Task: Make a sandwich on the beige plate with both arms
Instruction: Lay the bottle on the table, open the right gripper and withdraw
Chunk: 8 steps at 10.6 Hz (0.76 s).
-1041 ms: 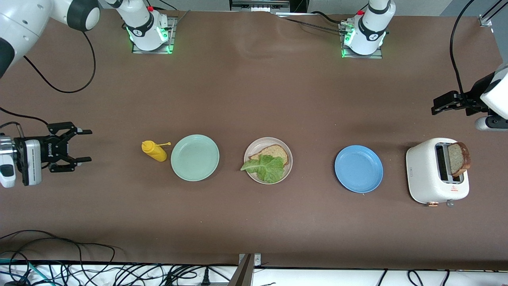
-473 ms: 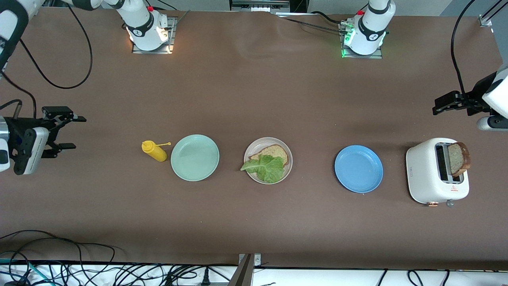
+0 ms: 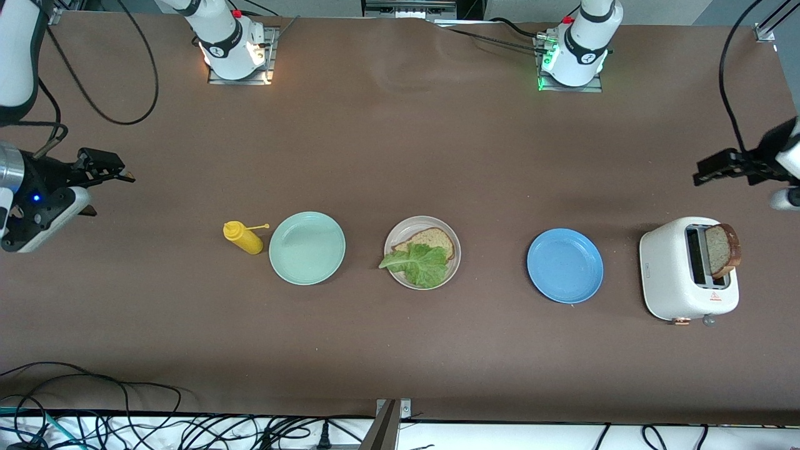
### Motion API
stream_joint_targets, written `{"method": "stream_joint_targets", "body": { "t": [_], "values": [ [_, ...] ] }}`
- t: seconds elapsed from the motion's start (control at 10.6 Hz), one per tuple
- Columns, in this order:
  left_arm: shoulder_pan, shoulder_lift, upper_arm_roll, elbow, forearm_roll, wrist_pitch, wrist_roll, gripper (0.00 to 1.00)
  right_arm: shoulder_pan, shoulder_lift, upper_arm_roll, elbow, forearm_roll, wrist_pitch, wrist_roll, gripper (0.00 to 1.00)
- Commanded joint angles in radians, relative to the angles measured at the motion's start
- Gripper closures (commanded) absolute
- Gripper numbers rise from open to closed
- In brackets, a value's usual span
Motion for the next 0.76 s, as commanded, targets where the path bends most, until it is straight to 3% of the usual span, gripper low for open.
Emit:
{"method": "stream_joint_targets", "body": {
  "t": [0.0,0.28,0.47,0.66],
  "values": [
    [0.089,0.061,-0.008,0.023,0.018,0.053,0.081,0.0,-0.049,-0.147,0.087,-0.185,-0.072,0.055,0.193,0.0],
    [0.156,0.172,-0.008,0.023,0.016,0.169,0.16,0.0,-0.17,-0.328,0.292,-0.419,-0.207,0.193,0.496,0.0],
    [0.158,0.241,-0.008,0.022,0.021,0.261,0.16,0.0,-0.195,-0.394,0.316,-0.526,-0.227,0.267,0.641,0.0],
    [0.178,0.295,-0.008,0.019,0.021,0.324,0.189,0.0,-0.285,-0.419,0.407,-0.548,-0.262,0.346,0.648,0.0]
  ]
}}
